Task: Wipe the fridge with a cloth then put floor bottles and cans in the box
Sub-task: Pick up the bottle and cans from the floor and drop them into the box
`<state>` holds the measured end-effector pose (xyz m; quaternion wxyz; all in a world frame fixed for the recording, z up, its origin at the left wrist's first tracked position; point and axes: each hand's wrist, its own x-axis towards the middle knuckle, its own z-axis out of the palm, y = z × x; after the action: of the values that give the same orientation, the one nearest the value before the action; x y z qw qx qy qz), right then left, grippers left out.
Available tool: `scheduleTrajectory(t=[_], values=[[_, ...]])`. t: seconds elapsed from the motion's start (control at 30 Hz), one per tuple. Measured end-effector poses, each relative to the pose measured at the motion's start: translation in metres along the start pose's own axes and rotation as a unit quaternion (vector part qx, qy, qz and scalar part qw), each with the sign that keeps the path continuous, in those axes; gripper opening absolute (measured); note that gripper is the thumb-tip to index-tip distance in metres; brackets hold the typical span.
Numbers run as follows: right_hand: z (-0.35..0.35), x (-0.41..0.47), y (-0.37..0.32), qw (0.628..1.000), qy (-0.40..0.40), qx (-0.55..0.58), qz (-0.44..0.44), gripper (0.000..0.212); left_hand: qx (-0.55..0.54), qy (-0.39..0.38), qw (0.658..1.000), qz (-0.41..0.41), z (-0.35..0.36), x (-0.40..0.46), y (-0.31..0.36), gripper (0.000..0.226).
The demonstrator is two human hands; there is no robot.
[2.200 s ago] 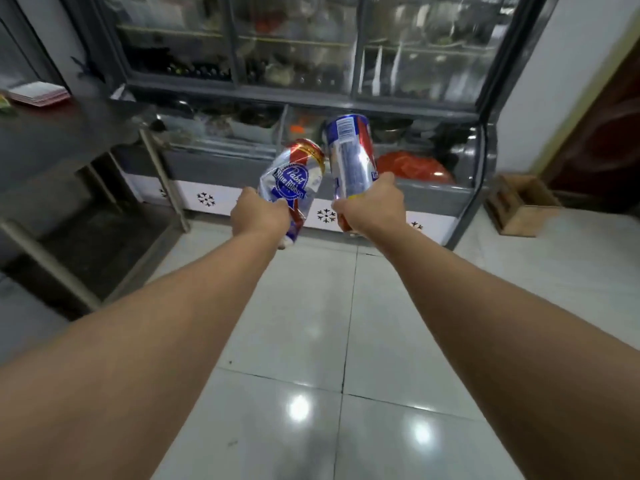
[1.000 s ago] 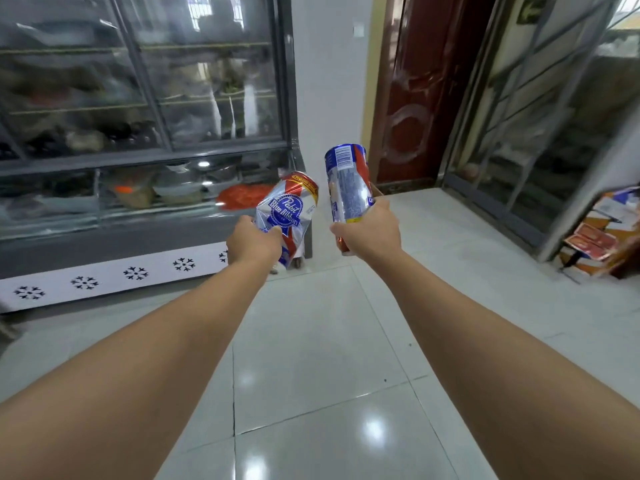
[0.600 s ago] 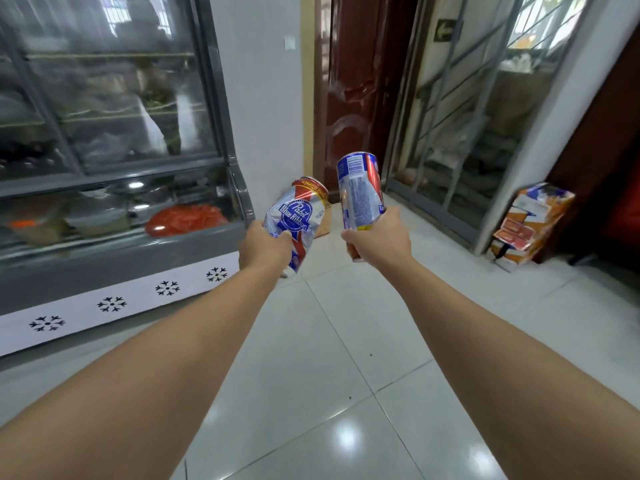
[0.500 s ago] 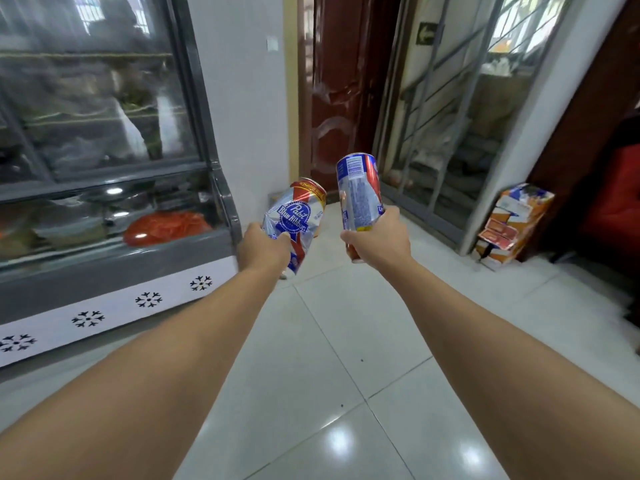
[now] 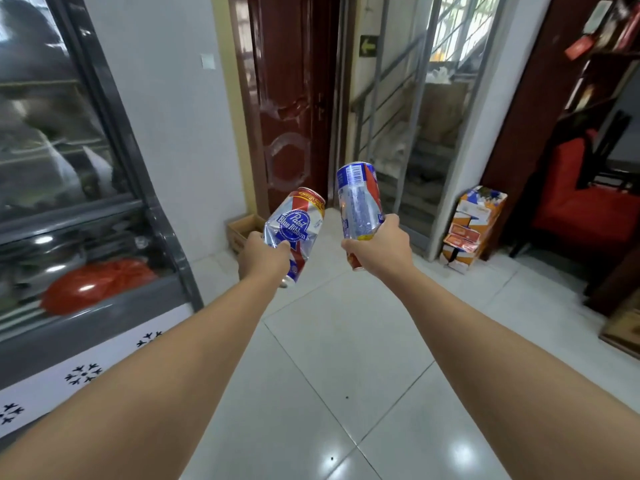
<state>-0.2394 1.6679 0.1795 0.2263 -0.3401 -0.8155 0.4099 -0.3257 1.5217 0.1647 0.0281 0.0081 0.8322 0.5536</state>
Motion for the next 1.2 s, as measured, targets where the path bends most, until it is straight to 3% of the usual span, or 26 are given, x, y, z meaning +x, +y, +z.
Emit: scheduleTrajectory(t=[0.27, 0.73, 1.2], values=[[-0.016, 0.118, 0.032, 1.000, 0.005, 0.002, -0.001, 0.070, 0.010, 0.005, 1.000, 0.006, 0.098, 0.063, 0.037, 0.036], [-0.041, 0.365, 0.090, 0.998, -0.058, -0.013, -0.017, 0.066, 0.003, 0.037, 0.998, -0.055, 0.286, 0.171, 0.112, 0.047], [0.002, 0.588, 0.084, 0.998, -0.056, -0.016, -0.029, 0.067, 0.004, 0.034, 0.998, -0.053, 0.413, 0.373, 0.159, 0.041]])
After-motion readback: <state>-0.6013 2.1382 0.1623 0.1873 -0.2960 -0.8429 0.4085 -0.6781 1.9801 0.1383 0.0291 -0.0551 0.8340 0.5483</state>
